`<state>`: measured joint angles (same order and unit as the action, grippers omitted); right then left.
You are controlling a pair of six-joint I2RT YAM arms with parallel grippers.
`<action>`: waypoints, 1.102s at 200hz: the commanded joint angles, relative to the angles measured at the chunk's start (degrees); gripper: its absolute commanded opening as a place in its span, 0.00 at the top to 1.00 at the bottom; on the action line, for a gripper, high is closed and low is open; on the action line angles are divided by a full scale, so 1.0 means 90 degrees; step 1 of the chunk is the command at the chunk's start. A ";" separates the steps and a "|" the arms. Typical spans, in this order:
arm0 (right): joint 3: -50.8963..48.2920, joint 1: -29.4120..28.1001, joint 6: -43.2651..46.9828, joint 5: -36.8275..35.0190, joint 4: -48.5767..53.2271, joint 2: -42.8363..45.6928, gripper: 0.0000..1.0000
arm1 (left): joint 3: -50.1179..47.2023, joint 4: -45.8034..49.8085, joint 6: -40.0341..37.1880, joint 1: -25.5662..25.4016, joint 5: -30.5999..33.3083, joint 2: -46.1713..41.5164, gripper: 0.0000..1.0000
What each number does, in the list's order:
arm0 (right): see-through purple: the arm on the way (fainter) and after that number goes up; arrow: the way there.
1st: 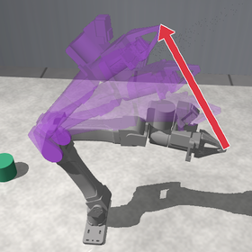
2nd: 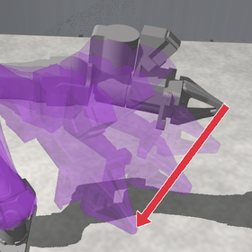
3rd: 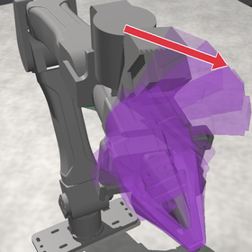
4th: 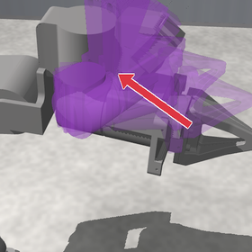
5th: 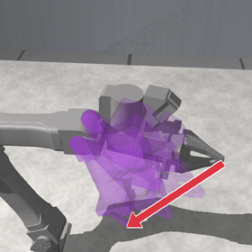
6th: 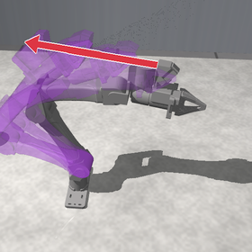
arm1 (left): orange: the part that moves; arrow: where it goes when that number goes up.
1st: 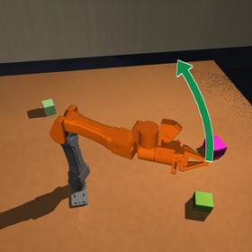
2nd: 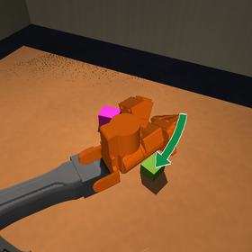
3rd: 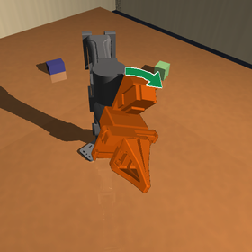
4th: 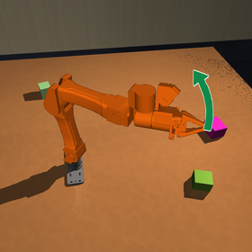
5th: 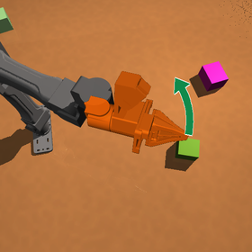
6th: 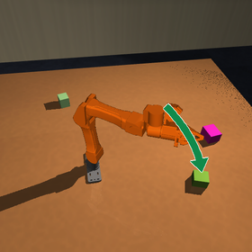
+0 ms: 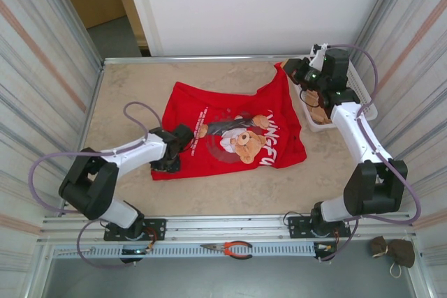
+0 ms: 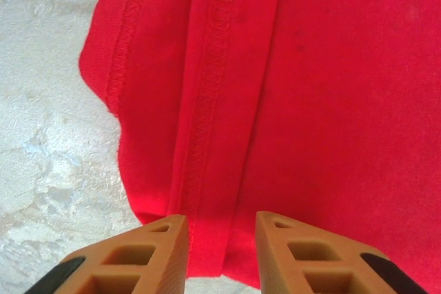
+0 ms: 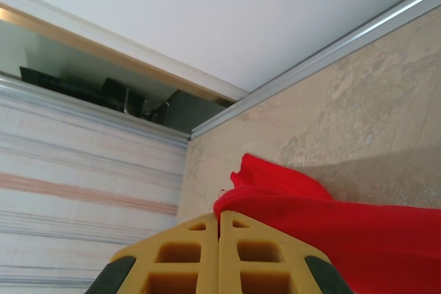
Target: Fold the inside-out t-shirt
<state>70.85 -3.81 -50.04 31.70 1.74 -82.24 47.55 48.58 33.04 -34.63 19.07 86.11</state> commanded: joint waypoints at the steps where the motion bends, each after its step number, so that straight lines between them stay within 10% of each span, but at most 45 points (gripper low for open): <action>1: -0.0035 0.0073 0.0160 0.0061 -0.0127 0.0238 1.00 | -0.0056 -0.0037 0.0242 -0.0102 0.0321 0.0199 0.68; 59: 0.0009 0.0231 0.0104 0.0160 -0.0139 0.0277 1.00 | -0.0122 0.0204 0.0571 -0.0113 0.0495 0.0210 0.69; 115: -0.0019 0.0421 0.0013 0.0239 -0.0193 0.0389 1.00 | -0.0341 0.0155 0.0558 0.0169 0.0228 0.0013 1.00; 172: -0.0007 0.0844 -0.0135 0.0363 -0.0249 0.0448 1.00 | 0.0915 0.0968 -0.0364 0.0356 0.0320 -0.1347 1.00; 220: -0.0046 0.1708 -0.0458 0.0458 -0.0343 0.0560 1.00 | 0.2167 0.0511 -0.1482 0.1238 -0.2218 -0.2882 1.00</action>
<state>70.85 8.45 -51.72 34.54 1.45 -80.23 64.05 53.49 26.22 -27.68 12.78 66.61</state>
